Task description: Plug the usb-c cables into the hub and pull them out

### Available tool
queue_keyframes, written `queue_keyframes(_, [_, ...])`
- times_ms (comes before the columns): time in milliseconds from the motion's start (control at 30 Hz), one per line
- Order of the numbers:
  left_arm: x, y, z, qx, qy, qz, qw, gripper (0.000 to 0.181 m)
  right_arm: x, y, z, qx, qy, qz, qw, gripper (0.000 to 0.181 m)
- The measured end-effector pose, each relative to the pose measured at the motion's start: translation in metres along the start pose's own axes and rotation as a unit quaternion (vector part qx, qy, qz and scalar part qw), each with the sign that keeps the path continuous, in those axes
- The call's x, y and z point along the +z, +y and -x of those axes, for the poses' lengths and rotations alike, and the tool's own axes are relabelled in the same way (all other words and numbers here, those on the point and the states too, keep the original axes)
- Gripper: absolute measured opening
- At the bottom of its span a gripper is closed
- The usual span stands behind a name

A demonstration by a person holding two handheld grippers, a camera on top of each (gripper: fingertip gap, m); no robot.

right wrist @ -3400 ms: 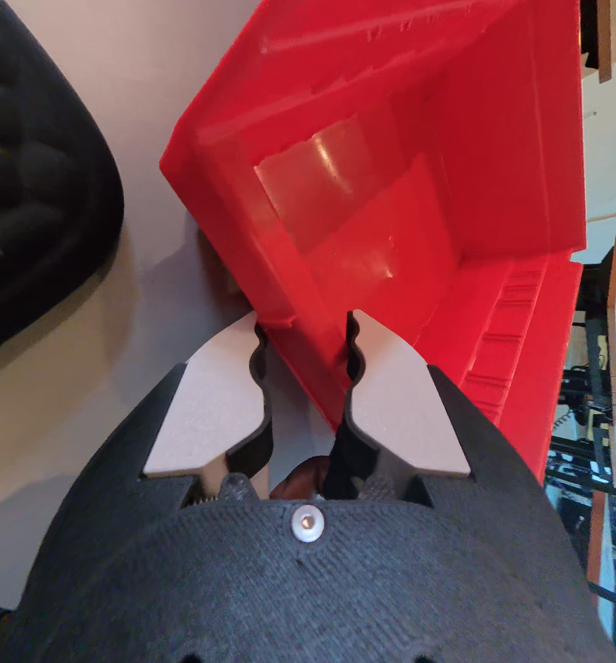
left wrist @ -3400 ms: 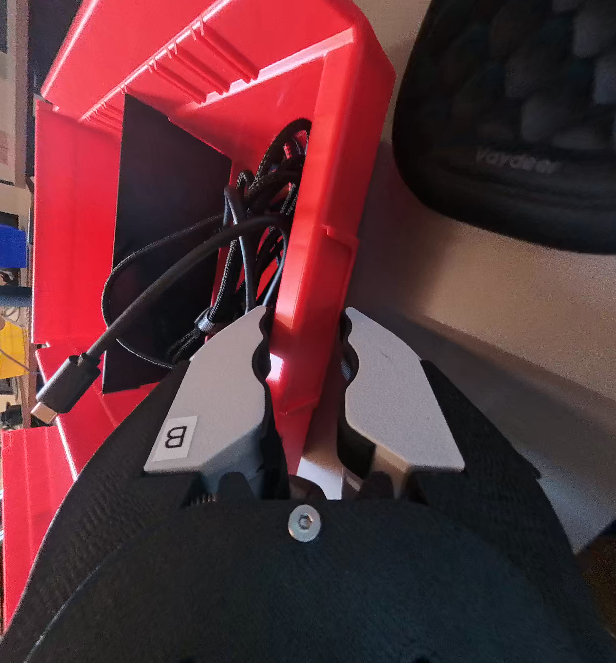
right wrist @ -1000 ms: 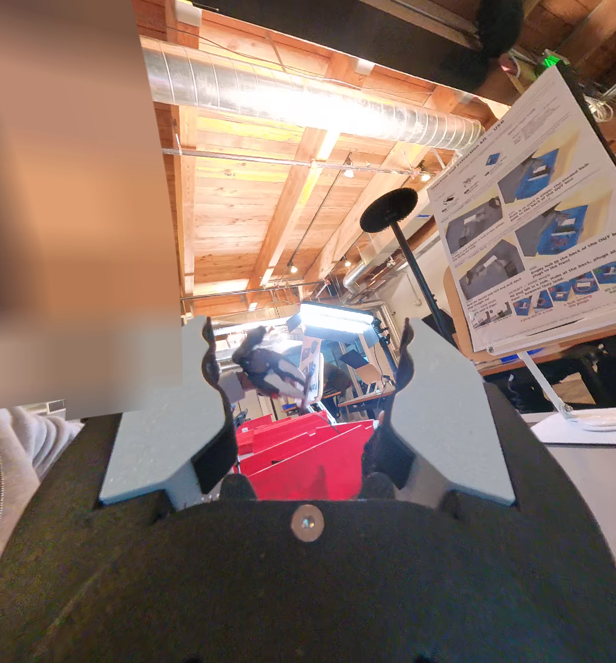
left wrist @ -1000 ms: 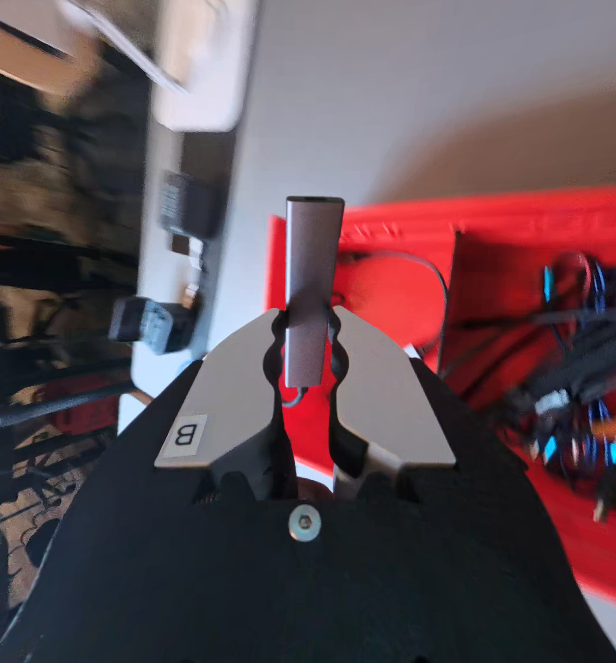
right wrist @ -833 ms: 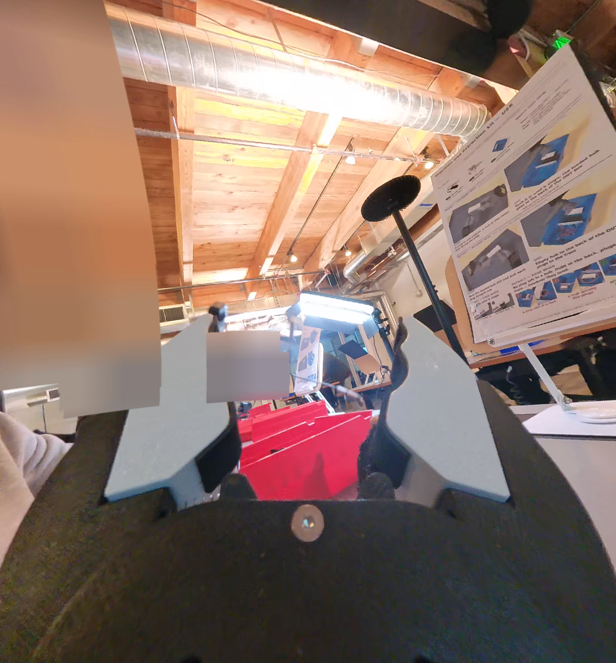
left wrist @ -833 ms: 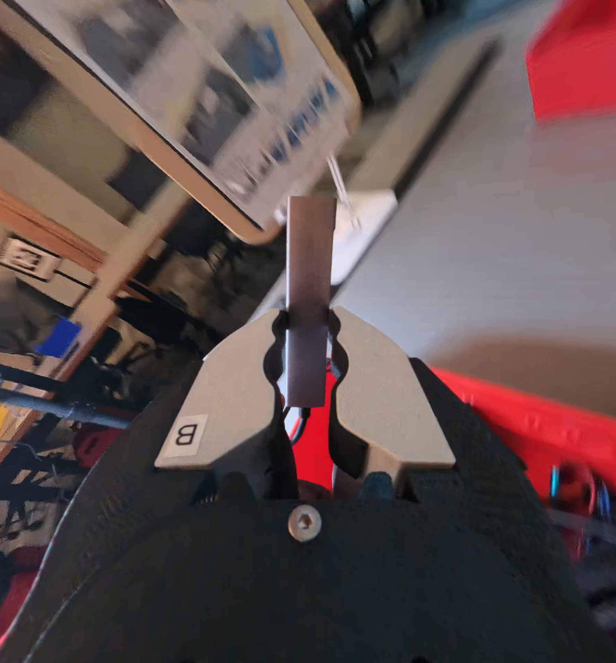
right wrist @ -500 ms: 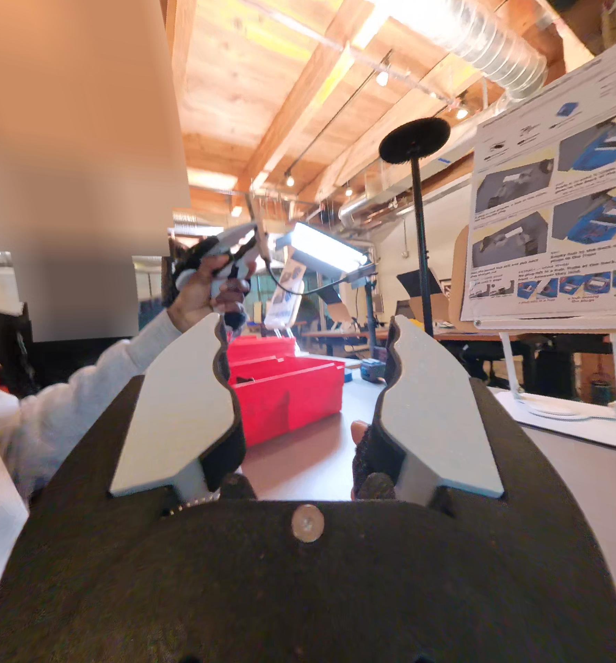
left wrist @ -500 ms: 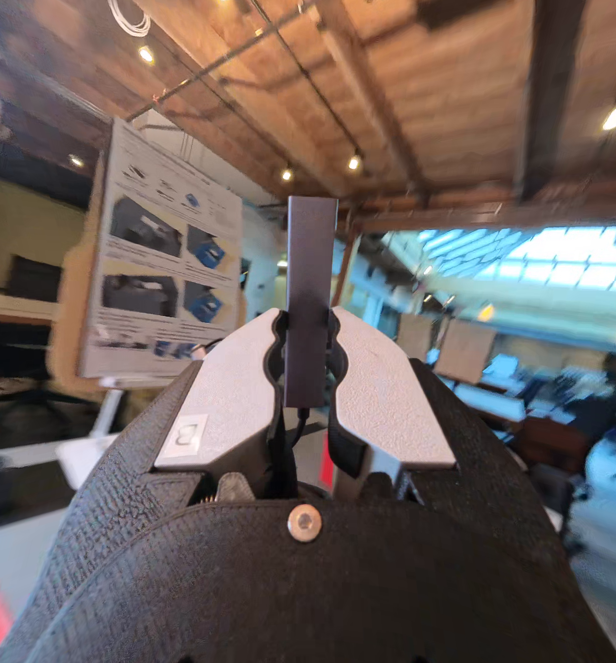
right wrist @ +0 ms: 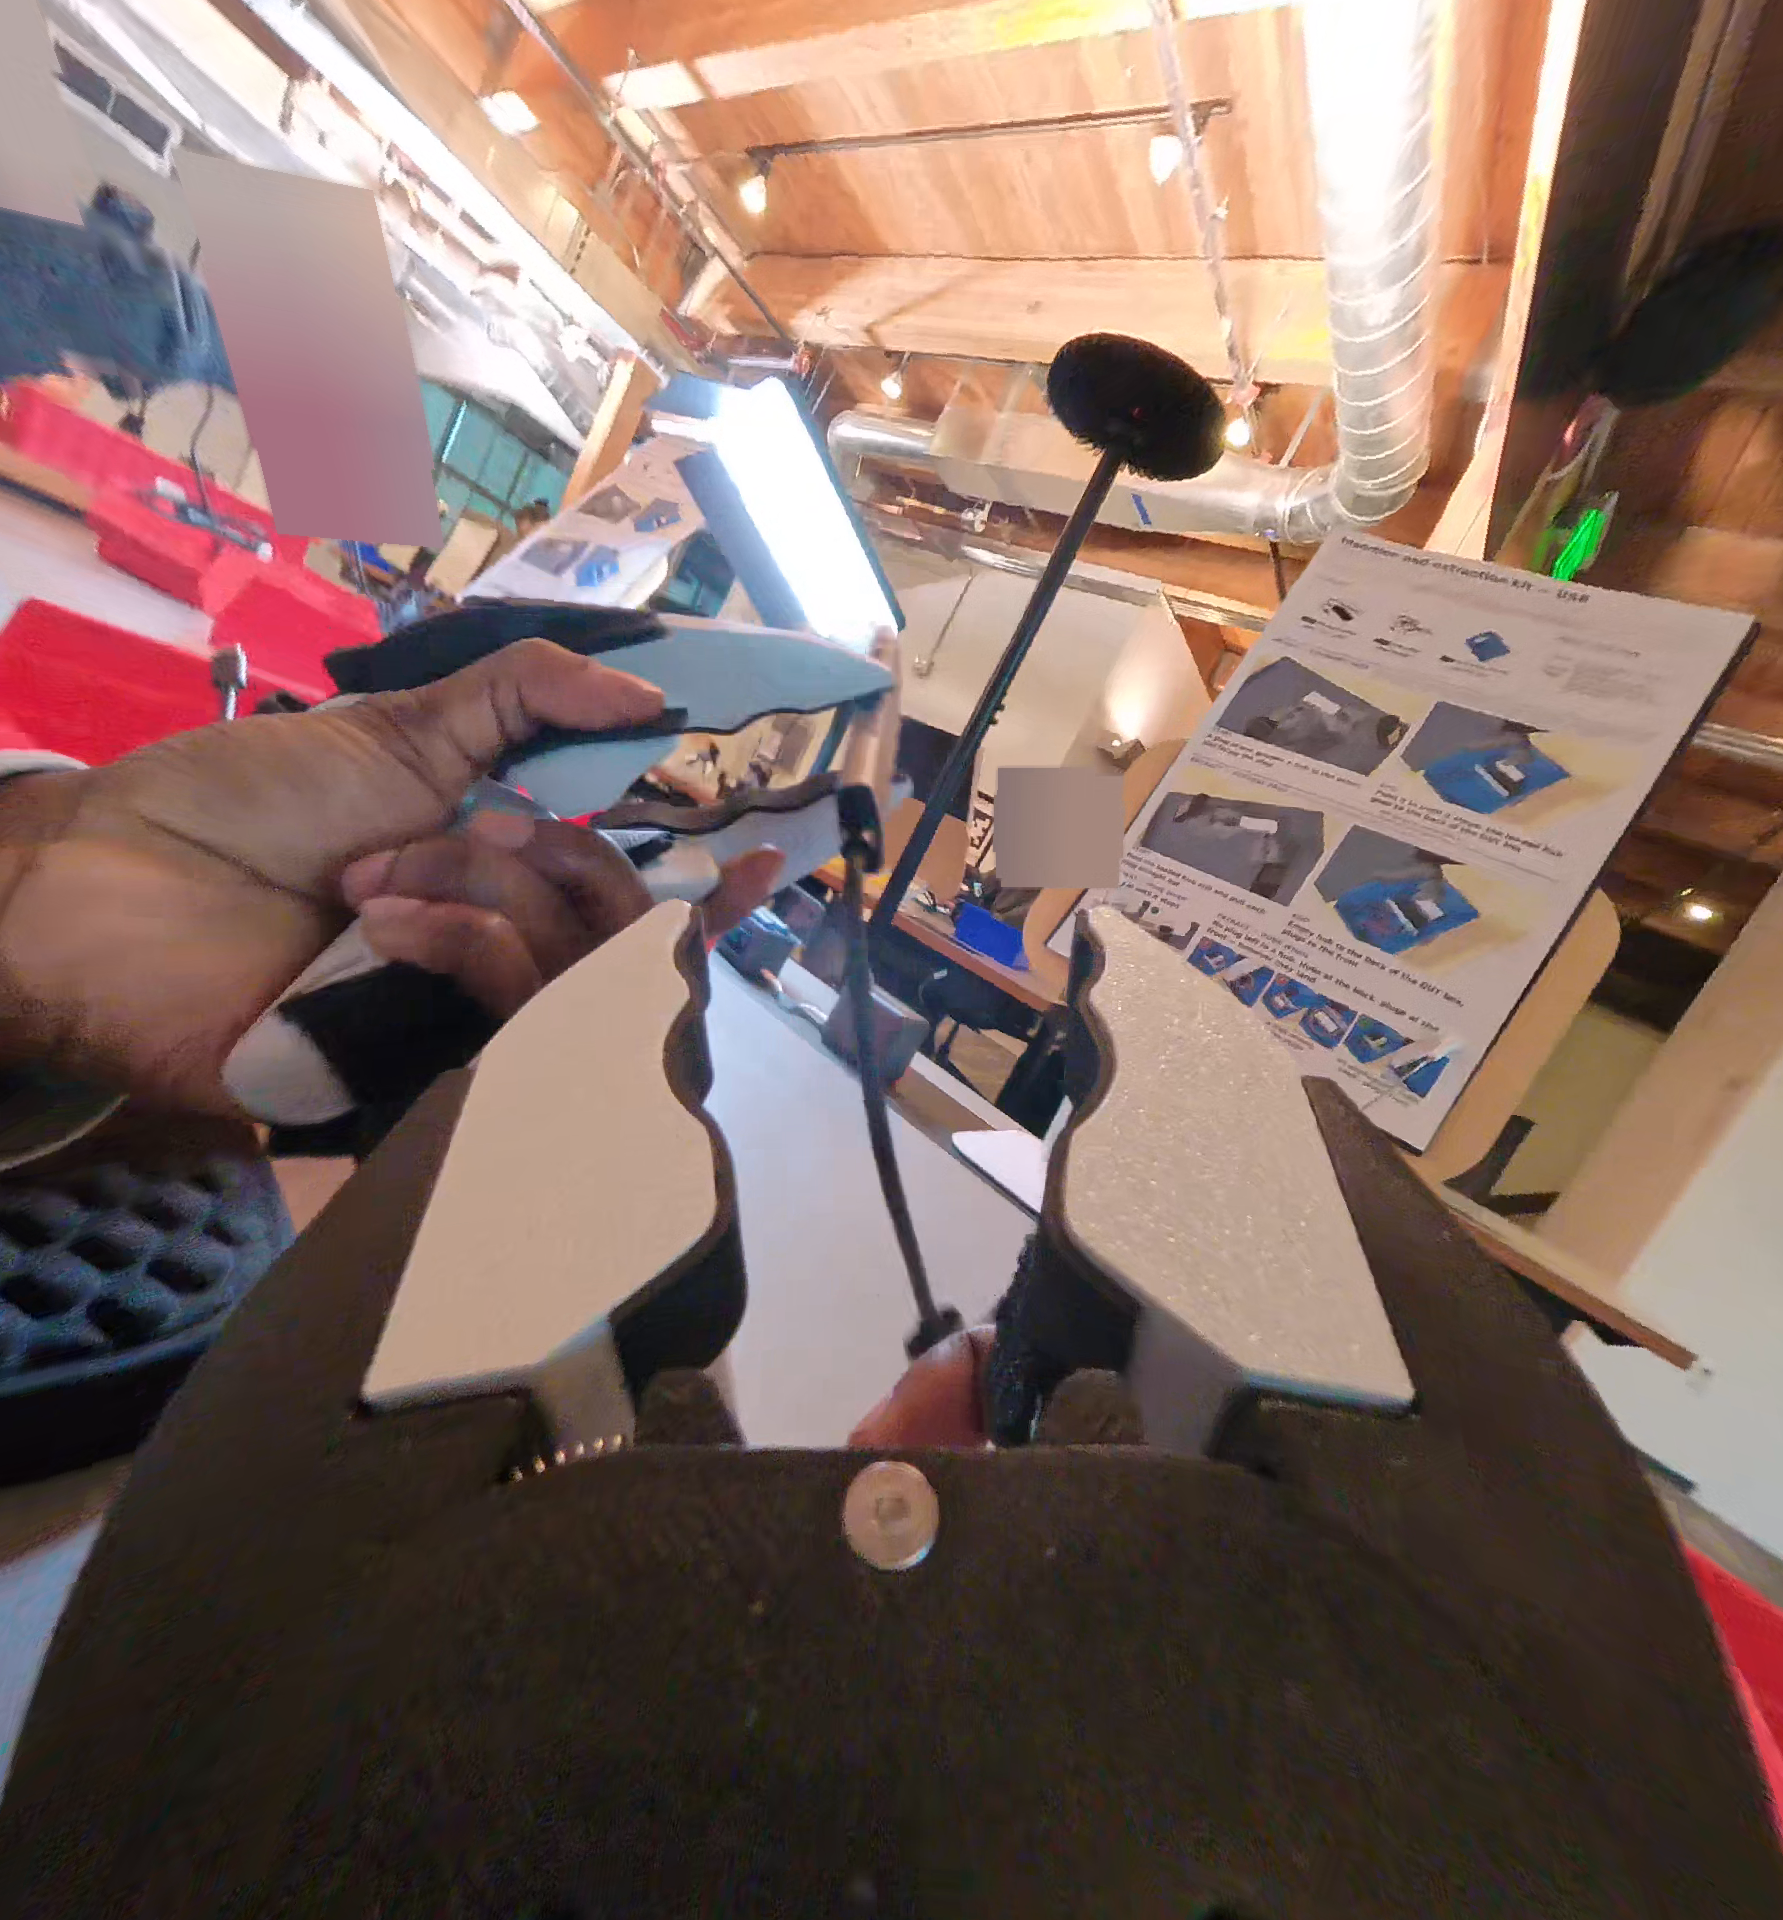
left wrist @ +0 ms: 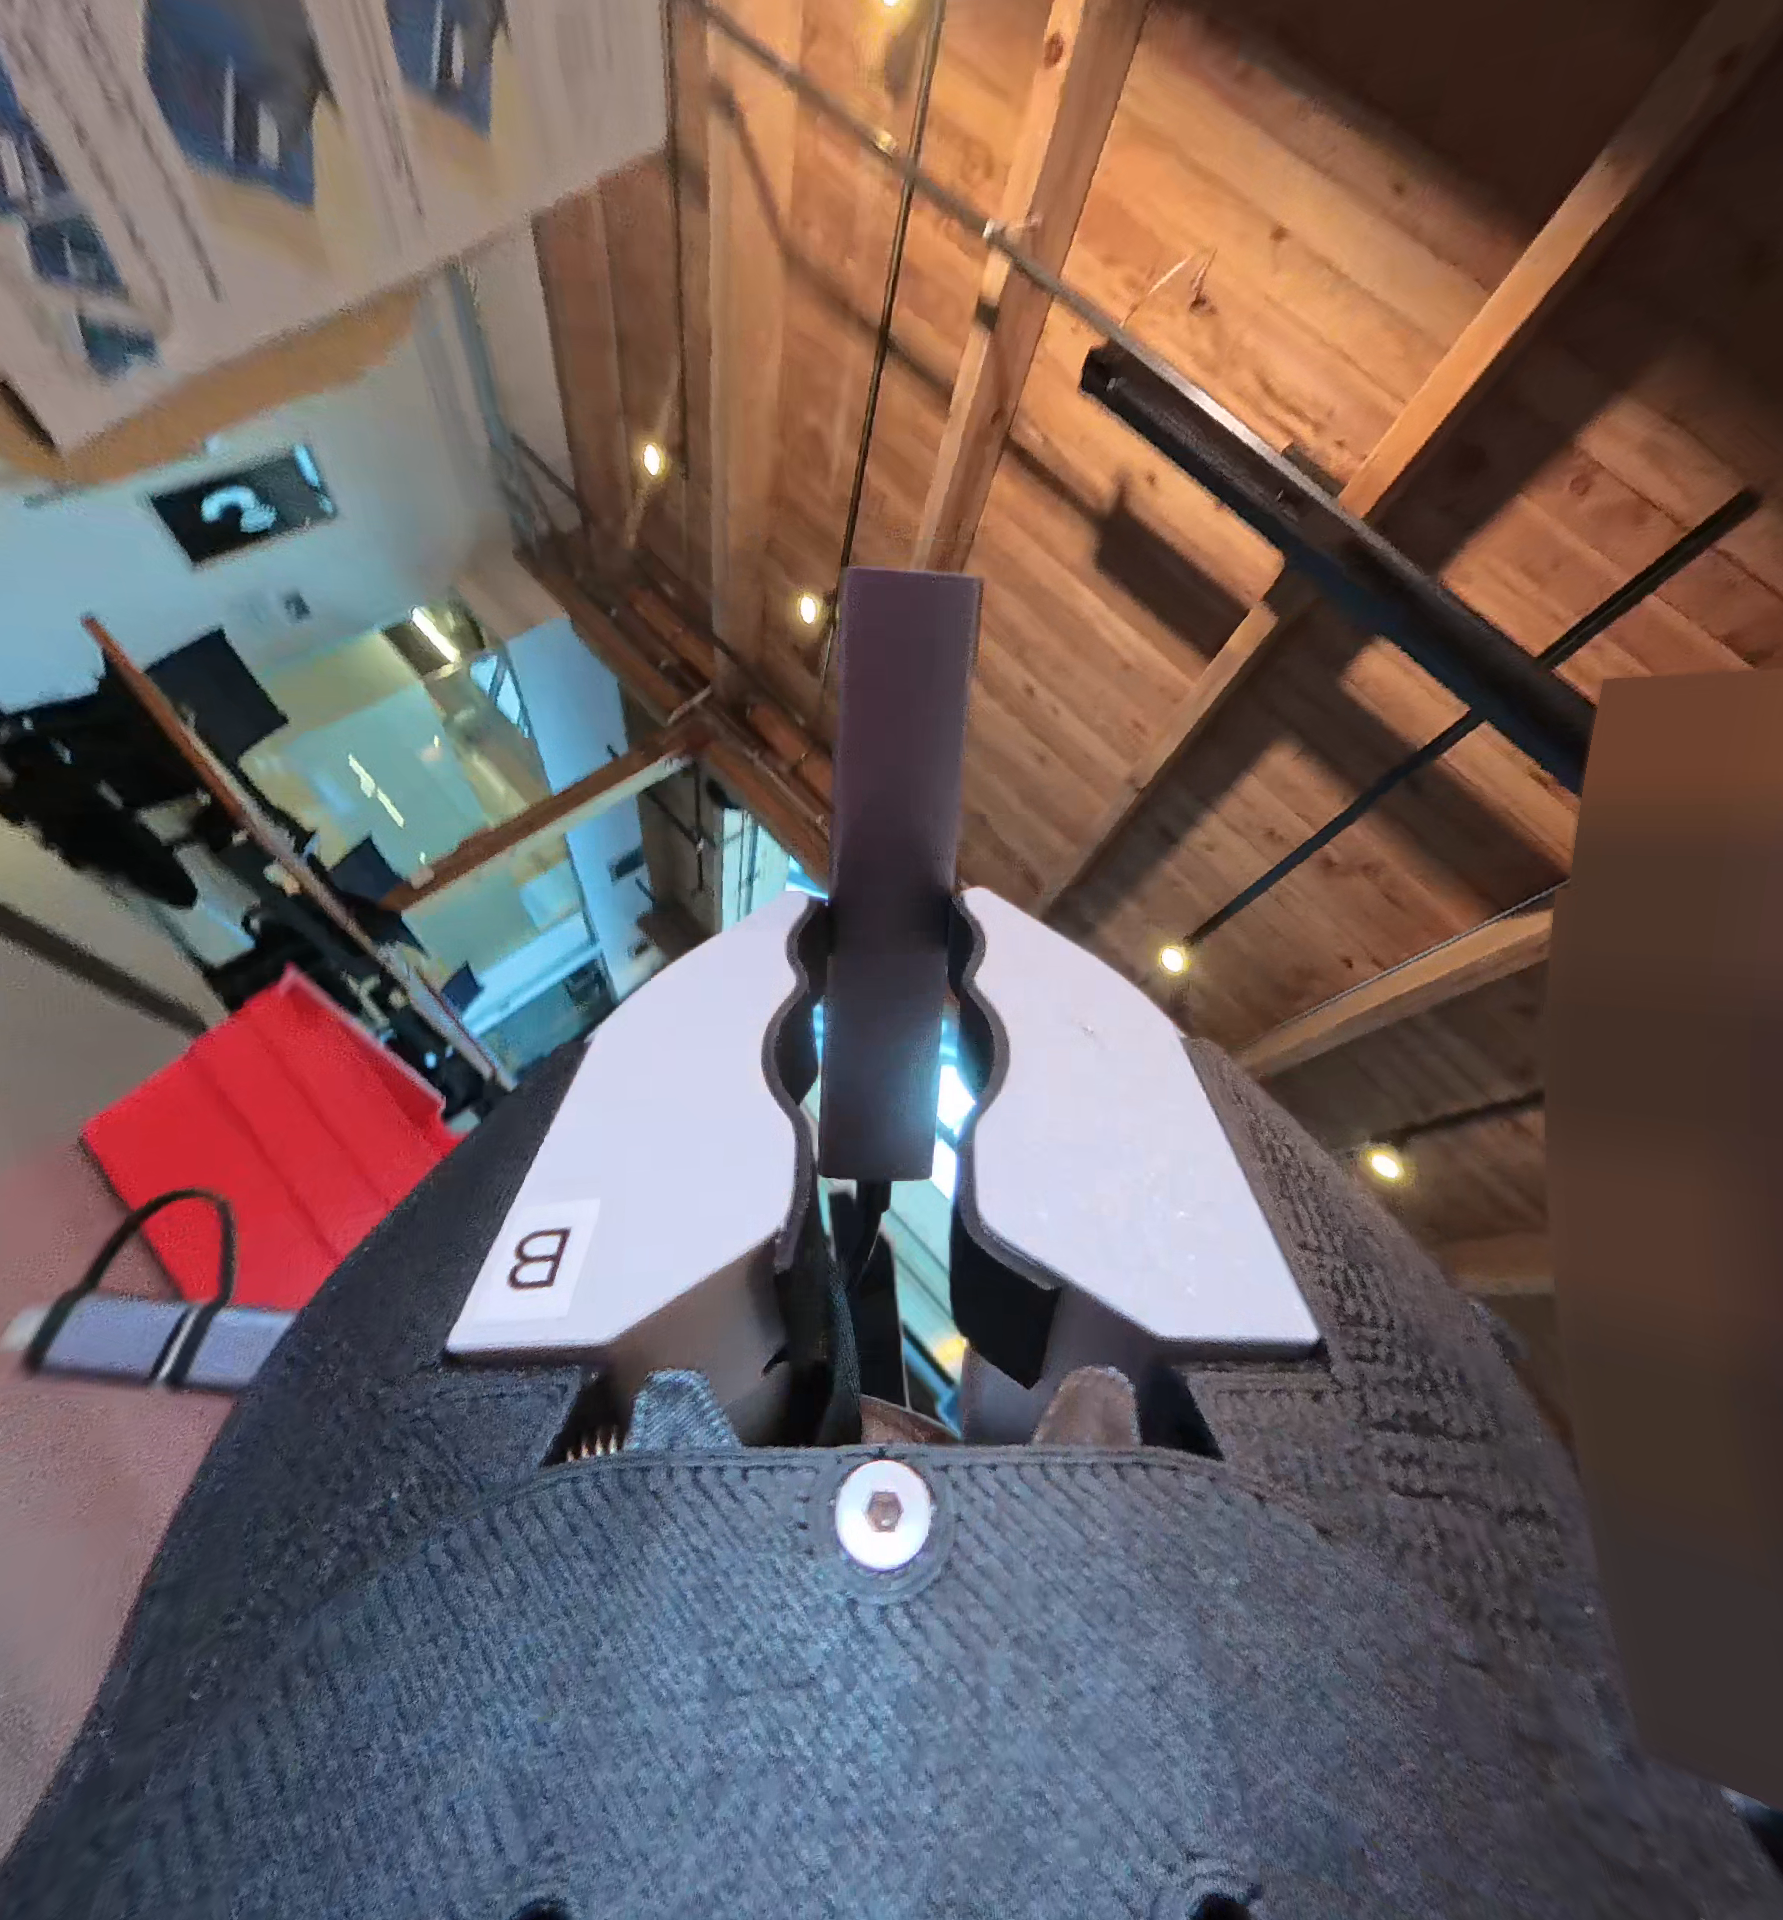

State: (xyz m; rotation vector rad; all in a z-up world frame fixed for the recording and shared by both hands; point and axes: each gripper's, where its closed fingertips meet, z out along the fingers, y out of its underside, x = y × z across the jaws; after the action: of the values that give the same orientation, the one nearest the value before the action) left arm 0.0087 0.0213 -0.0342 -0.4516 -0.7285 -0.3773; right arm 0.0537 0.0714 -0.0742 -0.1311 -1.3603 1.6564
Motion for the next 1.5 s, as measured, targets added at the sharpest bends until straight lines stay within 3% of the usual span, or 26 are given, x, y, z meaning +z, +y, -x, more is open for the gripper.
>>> queue_keyframes(167, [-0.002,0.039,0.012,-0.024,-0.011,0.043,0.999,0.023,0.000,0.006,0.002,-0.082,0.020,0.022,0.996,0.047])
queue_keyframes(400, [-0.011,0.055,0.015,-0.029,-0.006,0.084,0.996,0.023,-0.001,0.010,0.003,-0.101,0.020,0.041,0.994,0.009])
queue_keyframes(533, [-0.011,0.063,0.011,0.157,-0.034,0.168,0.973,0.025,-0.006,0.006,-0.001,-0.018,-0.012,0.022,1.000,0.009])
queue_keyframes(600, [-0.011,0.073,-0.008,0.295,0.004,0.196,0.935,0.027,-0.014,-0.013,-0.003,0.055,-0.043,-0.040,0.997,0.009])
queue_keyframes(700, [-0.014,0.082,-0.049,0.466,0.087,0.156,0.867,0.029,-0.034,-0.047,-0.009,0.151,-0.101,-0.149,0.972,0.009])
queue_keyframes(767, [-0.019,0.087,-0.065,0.513,0.119,0.139,0.839,0.029,-0.045,-0.062,-0.015,0.189,-0.120,-0.198,0.954,0.009])
queue_keyframes(833, [-0.021,0.087,-0.065,0.518,0.119,0.148,0.834,0.029,-0.049,-0.067,-0.020,0.196,-0.119,-0.214,0.950,0.009])
queue_keyframes(933, [-0.027,0.070,-0.057,0.534,0.089,0.136,0.830,0.029,-0.044,-0.062,-0.021,0.130,-0.096,-0.178,0.971,0.009])
queue_keyframes(1033, [-0.041,0.044,-0.045,0.583,0.043,0.120,0.802,0.028,-0.035,-0.051,-0.025,0.004,-0.063,-0.114,0.992,0.008])
queue_keyframes(1133, [-0.060,0.022,-0.032,0.619,-0.007,0.121,0.776,0.027,-0.024,-0.034,-0.021,-0.098,-0.092,-0.041,0.990,0.008])
queue_keyframes(1300, [-0.084,0.002,-0.019,0.611,-0.056,0.105,0.783,0.023,-0.019,0.012,0.003,-0.232,-0.211,0.086,0.946,0.009])
queue_keyframes(1500, [-0.085,-0.005,-0.006,0.584,-0.086,0.114,0.799,0.023,-0.065,0.068,0.012,-0.341,-0.260,0.241,0.871,0.009])
